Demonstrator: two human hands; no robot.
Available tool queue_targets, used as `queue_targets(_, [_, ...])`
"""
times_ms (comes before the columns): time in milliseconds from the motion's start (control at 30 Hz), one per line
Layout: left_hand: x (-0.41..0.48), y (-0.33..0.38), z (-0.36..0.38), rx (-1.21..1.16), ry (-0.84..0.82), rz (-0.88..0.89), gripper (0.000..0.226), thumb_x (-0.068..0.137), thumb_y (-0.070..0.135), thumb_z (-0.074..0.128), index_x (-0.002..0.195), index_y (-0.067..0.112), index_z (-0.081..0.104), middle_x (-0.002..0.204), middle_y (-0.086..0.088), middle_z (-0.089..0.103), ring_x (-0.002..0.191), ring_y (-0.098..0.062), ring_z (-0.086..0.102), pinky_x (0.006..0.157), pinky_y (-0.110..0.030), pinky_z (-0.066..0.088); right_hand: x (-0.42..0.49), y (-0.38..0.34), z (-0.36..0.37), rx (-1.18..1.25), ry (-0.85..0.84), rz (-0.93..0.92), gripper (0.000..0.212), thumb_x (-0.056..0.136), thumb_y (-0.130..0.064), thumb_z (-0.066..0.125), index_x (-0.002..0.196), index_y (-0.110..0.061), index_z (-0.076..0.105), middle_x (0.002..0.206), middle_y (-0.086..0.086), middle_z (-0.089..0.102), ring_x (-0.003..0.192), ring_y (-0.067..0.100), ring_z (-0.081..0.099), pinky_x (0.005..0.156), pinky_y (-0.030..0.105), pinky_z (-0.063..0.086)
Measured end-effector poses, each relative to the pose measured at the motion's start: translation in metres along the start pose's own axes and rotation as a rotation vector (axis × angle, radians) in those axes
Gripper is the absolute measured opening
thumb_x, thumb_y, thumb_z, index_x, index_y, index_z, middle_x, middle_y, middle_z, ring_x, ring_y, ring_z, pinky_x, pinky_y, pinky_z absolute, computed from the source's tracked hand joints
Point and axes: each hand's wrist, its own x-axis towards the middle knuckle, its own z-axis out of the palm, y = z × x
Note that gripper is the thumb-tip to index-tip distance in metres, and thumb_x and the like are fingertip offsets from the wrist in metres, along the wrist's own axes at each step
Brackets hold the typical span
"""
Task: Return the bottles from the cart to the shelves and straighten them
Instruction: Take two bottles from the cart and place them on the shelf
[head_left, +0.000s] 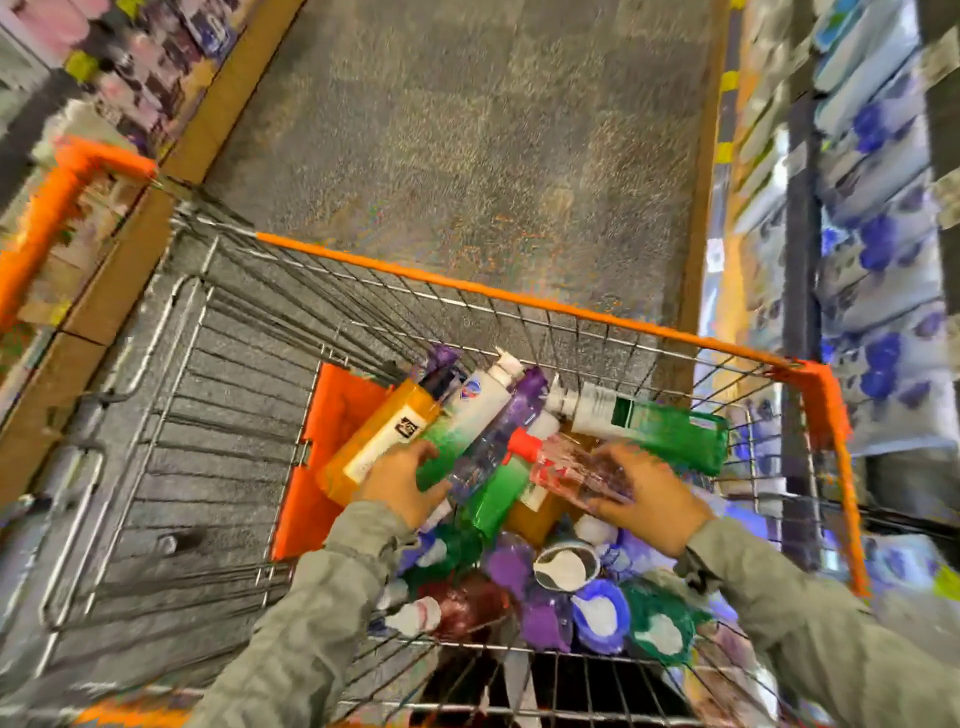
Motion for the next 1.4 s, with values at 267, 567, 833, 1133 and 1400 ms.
queue_targets(267, [0.034,-0.012,0.004,0.191,0.131,-0.109,0.059,0.083,0.025,0.069,0.135,0.014,0.044,0.134,-0.016,0.041,0.119,-0.037,0.044,0.099,-0.039,0.034,0.036,0.028,0.024,-0.273,-0.089,0.144,0.075,0.082,-0.046,0.066,0.142,-0.018,0.031,0.140,0.011,0.042,0.126,0.029,0.042,0.102,0.032,0.035])
queue_targets(567, [0.056,-0.026,0.010,0.346,0.118,-0.234,0.084,0.080,0.035,0.072,0.144,0.013,0.022,0.143,-0.016,0.028,0.130,-0.037,0.030,0.107,-0.043,0.028,0.053,0.036,0.044,-0.296,-0.119,0.212,0.084,0.078,-0.038,0.072,0.144,-0.018,0.024,0.142,0.012,0.038,0.128,0.031,0.039,0.104,0.039,0.035])
queue_targets(833, [0.079,-0.047,0.009,0.234,0.076,-0.340,0.097,0.072,0.030,0.080,0.146,0.011,0.019,0.140,-0.018,0.034,0.130,-0.038,0.034,0.106,-0.050,0.033,0.060,0.040,0.049,-0.311,-0.172,0.291,0.095,0.075,-0.036,0.076,0.145,-0.014,0.017,0.145,0.013,0.033,0.133,0.031,0.032,0.107,0.042,0.030])
queue_targets(1133, [0.092,-0.051,0.016,0.271,0.150,-0.419,0.081,0.068,0.024,0.082,0.132,0.006,0.035,0.132,-0.018,0.037,0.123,-0.037,0.037,0.100,-0.049,0.037,0.063,0.040,0.052,-0.391,-0.171,0.311,0.087,0.073,-0.034,0.077,0.140,-0.010,0.026,0.141,0.012,0.036,0.130,0.029,0.034,0.106,0.038,0.032])
queue_targets(1400, [0.079,-0.050,0.003,0.235,0.128,-0.338,0.079,0.061,0.027,0.085,0.120,0.013,0.034,0.115,-0.012,0.051,0.106,-0.037,0.056,0.086,-0.048,0.046,0.055,0.039,0.049,-0.211,-0.042,0.346,0.076,0.068,-0.029,0.081,0.130,-0.014,0.039,0.128,0.008,0.050,0.120,0.027,0.041,0.100,0.035,0.036])
